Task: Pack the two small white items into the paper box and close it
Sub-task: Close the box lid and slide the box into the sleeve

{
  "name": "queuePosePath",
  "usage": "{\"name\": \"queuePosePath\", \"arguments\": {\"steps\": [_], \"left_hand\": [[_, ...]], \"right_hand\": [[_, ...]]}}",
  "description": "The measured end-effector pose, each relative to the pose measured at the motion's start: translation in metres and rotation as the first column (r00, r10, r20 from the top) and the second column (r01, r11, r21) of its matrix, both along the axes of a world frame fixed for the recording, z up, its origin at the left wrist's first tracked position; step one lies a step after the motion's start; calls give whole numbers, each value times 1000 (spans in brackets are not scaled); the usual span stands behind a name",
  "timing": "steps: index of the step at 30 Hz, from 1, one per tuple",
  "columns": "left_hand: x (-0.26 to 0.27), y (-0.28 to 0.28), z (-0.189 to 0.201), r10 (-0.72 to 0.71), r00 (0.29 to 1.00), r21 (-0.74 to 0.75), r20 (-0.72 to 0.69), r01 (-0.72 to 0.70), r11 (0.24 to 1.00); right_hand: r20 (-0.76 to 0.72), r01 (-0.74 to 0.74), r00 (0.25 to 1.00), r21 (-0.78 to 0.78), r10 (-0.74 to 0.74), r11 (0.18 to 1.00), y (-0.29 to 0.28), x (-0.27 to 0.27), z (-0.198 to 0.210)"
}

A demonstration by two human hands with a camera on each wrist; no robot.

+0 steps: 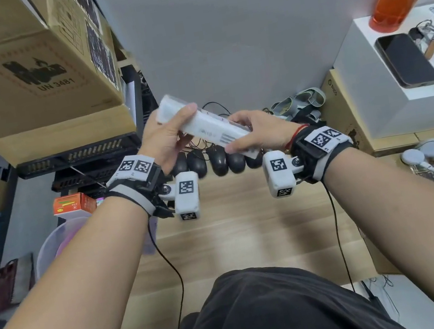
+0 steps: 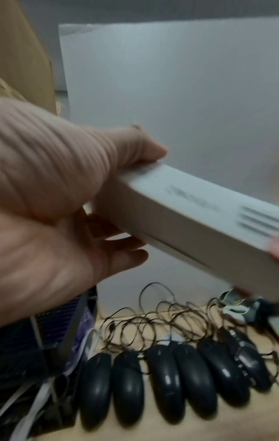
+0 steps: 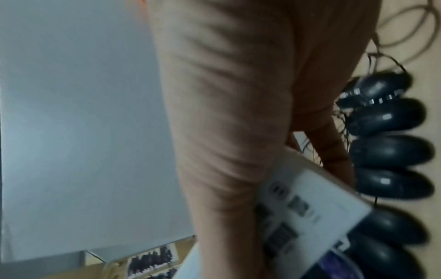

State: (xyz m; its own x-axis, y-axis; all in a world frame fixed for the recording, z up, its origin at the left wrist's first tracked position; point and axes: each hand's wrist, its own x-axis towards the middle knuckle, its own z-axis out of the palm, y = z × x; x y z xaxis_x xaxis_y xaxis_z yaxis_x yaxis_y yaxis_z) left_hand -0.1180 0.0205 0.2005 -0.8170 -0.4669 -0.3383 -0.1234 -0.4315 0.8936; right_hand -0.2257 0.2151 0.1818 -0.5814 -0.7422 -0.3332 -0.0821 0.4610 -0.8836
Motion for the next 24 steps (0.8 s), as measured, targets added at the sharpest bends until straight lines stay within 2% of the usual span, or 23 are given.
{"name": "queuePosePath", "arguments": {"steps": [2,3,4,6,7,8,9,11,13,15,17,20,24], "left_hand": [[7,-15,-15,-72,992,-198,102,91,976],[11,-19,-24,-126,975,-337,184,183,924],[13,-20,-32,-181,943,-478,278,299,826],[14,-12,-50,-246,832,-665,498,548,507],[13,-6,-60,-233,770,-684,593,635,358],[13,1,-69,-209,729,-678,652,684,269],[15,6,-78,-187,708,-668,681,706,237],[19,14,-101,-164,692,-650,703,719,247],[26,19,-123,-144,690,-646,709,718,258],[33,28,-149,-134,674,-635,727,734,242],[40,38,-173,-132,655,-623,744,751,217],[45,53,-213,-144,613,-588,777,788,181],[47,67,-245,-147,571,-557,808,821,123]], "right_hand": [[-131,5,991,116,11,993,8,-5,-12],[-164,16,986,147,8,989,11,-6,-18],[-197,20,980,157,11,987,13,-6,-25],[-272,-7,961,183,57,983,16,-3,-40],[-307,-27,947,215,93,976,17,-1,-48],[-316,-34,942,239,111,970,19,2,-58],[-299,-36,948,252,113,967,22,3,-70],[-189,20,982,248,28,968,32,7,-96],[65,133,986,215,-151,967,46,12,-116],[311,195,915,220,-259,956,58,16,-135],[361,217,882,259,-303,941,67,20,-155],[329,231,880,335,-343,913,78,22,-191],[314,229,875,400,-368,887,84,25,-222]]}}
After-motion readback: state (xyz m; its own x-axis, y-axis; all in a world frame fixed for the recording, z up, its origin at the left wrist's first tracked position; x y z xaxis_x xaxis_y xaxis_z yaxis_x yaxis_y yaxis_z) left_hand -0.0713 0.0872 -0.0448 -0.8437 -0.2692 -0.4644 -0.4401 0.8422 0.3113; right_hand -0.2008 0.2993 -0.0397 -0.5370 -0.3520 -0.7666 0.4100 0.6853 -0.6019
